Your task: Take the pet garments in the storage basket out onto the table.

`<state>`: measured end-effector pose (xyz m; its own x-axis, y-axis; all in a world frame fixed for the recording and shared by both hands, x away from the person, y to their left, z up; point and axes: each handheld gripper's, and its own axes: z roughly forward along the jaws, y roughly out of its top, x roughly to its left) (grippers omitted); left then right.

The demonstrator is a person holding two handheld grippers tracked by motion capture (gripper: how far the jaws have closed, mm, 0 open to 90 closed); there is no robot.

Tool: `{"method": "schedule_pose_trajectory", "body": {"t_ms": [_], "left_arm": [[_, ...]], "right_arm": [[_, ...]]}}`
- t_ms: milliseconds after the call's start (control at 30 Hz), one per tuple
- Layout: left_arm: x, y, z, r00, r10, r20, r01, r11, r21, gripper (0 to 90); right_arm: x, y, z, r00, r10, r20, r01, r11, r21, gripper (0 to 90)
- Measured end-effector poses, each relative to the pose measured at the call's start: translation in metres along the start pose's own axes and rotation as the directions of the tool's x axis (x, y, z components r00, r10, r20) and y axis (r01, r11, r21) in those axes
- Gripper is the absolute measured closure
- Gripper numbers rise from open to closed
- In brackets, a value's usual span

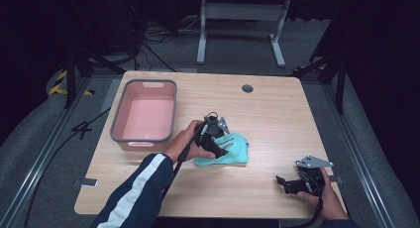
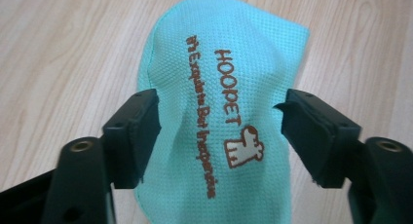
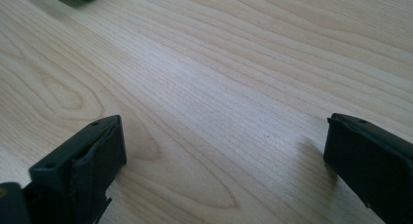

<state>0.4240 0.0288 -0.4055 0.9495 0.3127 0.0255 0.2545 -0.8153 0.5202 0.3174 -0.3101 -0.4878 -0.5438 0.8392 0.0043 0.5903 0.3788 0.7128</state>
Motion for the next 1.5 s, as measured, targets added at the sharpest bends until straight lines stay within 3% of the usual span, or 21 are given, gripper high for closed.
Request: {"method": "schedule_pose_trajectory", "body": {"t_ms": [300,367,700,1267,1333,1400,1500], "left_arm": [[-0.011,-0.018,-0.027,0.9973,0.039,-0.063,-0.041,0.9985,-0.036,24.9],[-0.013,-0.021,-0.032,0.9973,0.032,-0.066,-0.035,0.9983,-0.047,25.2],[-0.025,-0.048,-0.047,0.9918,0.079,-0.101,-0.082,0.9963,-0.026,24.4],[-0.037,-0.102,-0.057,0.9898,0.074,-0.122,-0.073,0.9973,0.011,23.8],[-0.039,-0.109,-0.060,0.9866,0.078,-0.143,-0.077,0.9970,0.011,25.3],[-0.039,-0.118,-0.066,0.9853,0.055,-0.162,-0.059,0.9981,-0.018,26.5],[-0.037,-0.126,-0.069,0.9851,0.046,-0.166,-0.049,0.9987,-0.015,26.2]], "right_arm": [[0.000,0.000,0.000,1.0000,0.001,0.000,-0.001,1.000,0.000,1.9],[0.000,0.000,0.000,1.0000,0.001,0.000,-0.001,1.000,0.000,1.9],[0.000,0.000,0.000,1.0000,0.001,0.001,-0.001,1.000,0.000,1.9],[0.000,0.000,0.000,1.0000,0.003,0.002,-0.003,1.000,0.000,1.9],[0.000,0.000,0.000,1.0000,0.003,0.002,-0.003,1.000,0.000,1.9],[0.000,0.000,0.000,1.0000,0.003,0.002,-0.003,1.000,0.000,1.9],[0.000,0.000,0.000,1.0000,0.004,0.003,-0.004,1.000,0.000,1.9]]}}
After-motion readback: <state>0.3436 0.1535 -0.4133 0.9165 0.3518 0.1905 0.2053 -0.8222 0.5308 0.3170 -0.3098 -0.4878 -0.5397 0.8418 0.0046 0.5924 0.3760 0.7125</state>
